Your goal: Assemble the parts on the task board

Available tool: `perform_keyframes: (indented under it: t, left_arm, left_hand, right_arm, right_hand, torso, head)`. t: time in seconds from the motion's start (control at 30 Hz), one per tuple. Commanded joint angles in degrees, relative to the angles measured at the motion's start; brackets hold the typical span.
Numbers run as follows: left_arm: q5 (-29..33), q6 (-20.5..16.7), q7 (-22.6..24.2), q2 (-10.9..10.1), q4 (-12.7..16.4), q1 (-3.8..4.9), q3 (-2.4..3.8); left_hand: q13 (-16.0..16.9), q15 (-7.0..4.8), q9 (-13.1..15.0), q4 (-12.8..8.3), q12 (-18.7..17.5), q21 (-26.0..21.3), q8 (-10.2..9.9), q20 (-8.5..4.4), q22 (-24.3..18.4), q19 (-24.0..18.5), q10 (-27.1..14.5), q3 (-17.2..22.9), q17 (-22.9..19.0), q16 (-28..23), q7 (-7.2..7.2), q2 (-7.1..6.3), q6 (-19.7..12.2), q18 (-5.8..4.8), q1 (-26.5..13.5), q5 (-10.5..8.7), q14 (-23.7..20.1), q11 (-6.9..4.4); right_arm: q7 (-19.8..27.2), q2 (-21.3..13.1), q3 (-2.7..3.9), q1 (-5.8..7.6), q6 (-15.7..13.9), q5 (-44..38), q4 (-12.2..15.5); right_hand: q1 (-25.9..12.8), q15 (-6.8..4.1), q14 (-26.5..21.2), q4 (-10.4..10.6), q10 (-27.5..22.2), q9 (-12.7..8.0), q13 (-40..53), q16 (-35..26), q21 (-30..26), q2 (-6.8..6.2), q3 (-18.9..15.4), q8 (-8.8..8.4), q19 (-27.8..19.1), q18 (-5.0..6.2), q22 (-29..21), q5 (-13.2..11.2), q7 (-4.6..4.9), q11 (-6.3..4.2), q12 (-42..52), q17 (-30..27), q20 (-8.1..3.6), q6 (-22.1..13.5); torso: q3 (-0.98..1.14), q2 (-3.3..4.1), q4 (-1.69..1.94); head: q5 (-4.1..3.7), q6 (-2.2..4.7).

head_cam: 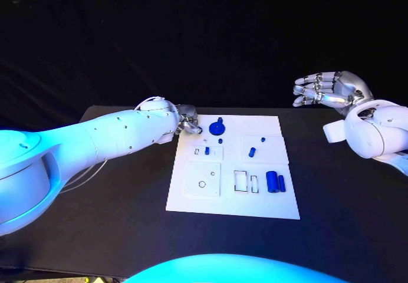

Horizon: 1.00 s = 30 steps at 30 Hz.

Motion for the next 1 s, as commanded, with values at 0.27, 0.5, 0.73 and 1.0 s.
perform_keyframes:
  t: [0.27,0.5,0.73,1.0]
  left_arm:
    - [-0.04,-0.6,0.26,0.29,0.04,-0.03,0.0]
    - [-0.04,-0.74,0.18,0.33,0.0,-0.03,0.0]
    - [-0.04,-0.92,0.17,0.4,-0.02,-0.03,0.0]
    - [-0.04,-1.59,0.17,0.5,-0.11,-0.03,0.0]
  left_hand:
    - [1.18,-0.35,-2.31,0.83,0.73,0.65,-0.62,-0.19,0.81,0.58,1.43,-3.7,1.2,1.07,0.22,-1.63,0.56,-1.73,-1.53,0.59,0.9,-0.44]
    - [1.24,-0.33,-2.43,1.47,0.74,0.6,-0.82,-0.19,0.81,0.66,1.45,-4.85,1.25,1.09,0.25,-2.42,0.64,-1.75,-1.93,0.53,0.91,-0.43]
    - [1.25,-0.33,-2.43,1.51,0.74,0.59,-0.83,-0.19,0.81,0.67,1.45,-4.92,1.23,1.08,0.25,-2.46,0.65,-1.75,-1.93,0.53,0.9,-0.43]
    - [1.27,-0.35,-2.46,1.62,0.74,0.53,-0.88,-0.2,0.75,0.67,1.46,-4.93,1.2,1.08,0.19,-2.16,0.72,-1.74,-1.54,0.62,0.89,-0.47]
  right_arm:
    - [0.07,0.0,0.01,-0.04,0.15,0.01,0.0]
    - [0.06,0.03,0.0,-0.07,0.21,0.03,-0.04]
    - [0.06,0.13,0.0,-0.19,0.27,0.1,-0.15]
    - [0.04,0.2,-0.01,-0.3,0.28,0.13,-0.23]
  right_hand:
    - [0.4,-0.26,0.54,0.13,1.05,-0.46,-0.53,-0.99,-0.31,0.7,1.05,-1.27,0.77,1.54,-0.49,0.83,1.8,-0.19,-0.66,-0.5,-0.01,0.56]
    - [0.4,-0.26,0.54,0.13,1.05,-0.46,-0.53,-0.99,-0.31,0.7,1.05,-1.27,0.77,1.54,-0.49,0.83,1.8,-0.19,-0.66,-0.5,-0.01,0.56]
    - [0.4,-0.26,0.54,0.13,1.05,-0.46,-0.53,-0.99,-0.31,0.7,1.05,-1.27,0.77,1.54,-0.49,0.83,1.8,-0.19,-0.66,-0.5,-0.01,0.56]
    - [0.43,-0.26,0.55,0.08,1.1,-0.49,-0.66,-1.06,-0.31,0.69,1.09,-1.31,0.77,1.55,-0.64,0.83,1.83,-0.18,-0.68,-0.53,0.0,0.6]
  torso:
    - [0.01,0.0,0.02]
    - [0.0,0.01,0.01]
    - [0.03,0.04,0.01]
    - [-0.02,-0.03,-0.01]
  head:
    - [-0.12,-0.04]
    - [-0.07,0.2]
    - [-0.09,0.01]
    - [-0.06,0.05]
